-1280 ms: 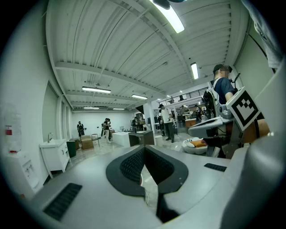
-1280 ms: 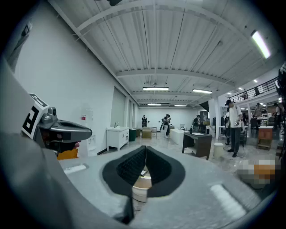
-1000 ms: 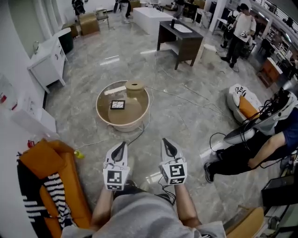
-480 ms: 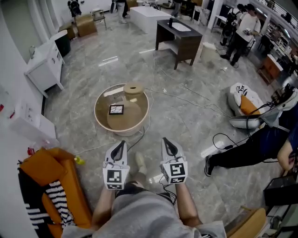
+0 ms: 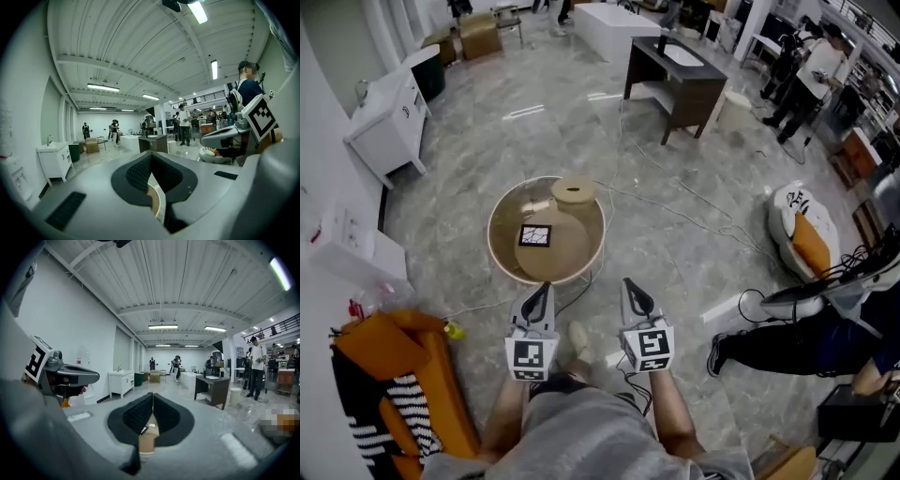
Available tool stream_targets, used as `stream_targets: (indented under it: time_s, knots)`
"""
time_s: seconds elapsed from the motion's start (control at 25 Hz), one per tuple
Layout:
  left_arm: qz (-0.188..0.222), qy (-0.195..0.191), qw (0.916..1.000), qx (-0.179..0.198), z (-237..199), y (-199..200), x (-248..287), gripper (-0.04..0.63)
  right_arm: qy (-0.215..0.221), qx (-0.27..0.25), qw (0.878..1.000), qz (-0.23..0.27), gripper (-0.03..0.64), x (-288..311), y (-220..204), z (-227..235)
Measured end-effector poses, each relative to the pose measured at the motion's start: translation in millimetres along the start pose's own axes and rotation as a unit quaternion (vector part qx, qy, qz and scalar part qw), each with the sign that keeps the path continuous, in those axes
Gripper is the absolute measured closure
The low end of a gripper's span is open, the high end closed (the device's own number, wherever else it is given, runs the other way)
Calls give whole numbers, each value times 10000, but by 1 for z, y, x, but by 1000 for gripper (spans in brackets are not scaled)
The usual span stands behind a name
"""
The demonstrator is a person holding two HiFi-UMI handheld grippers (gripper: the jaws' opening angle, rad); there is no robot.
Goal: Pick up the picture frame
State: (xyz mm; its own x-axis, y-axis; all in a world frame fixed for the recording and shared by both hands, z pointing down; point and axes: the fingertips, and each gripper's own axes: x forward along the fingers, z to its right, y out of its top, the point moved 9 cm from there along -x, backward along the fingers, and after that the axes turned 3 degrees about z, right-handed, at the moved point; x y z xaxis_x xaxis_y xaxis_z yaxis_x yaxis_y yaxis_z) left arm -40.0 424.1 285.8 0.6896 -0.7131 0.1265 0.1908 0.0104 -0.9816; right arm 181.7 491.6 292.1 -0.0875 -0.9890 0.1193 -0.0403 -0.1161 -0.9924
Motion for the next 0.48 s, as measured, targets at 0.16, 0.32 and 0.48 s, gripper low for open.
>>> stream_targets:
  time_s: [0.16, 0.32, 0.48]
  knots:
    - [-116, 88, 9999, -60, -32, -4, 46, 578, 182, -22, 9998, -82, 615, 62, 3, 13]
    - [-236, 139, 9995, -141, -63, -9, 87, 578, 298, -13, 9994, -158, 615, 115, 7, 22]
    - [-290, 197, 9992, -181, -94, -13, 121, 578, 408, 17, 9988, -278, 615, 161, 7, 26]
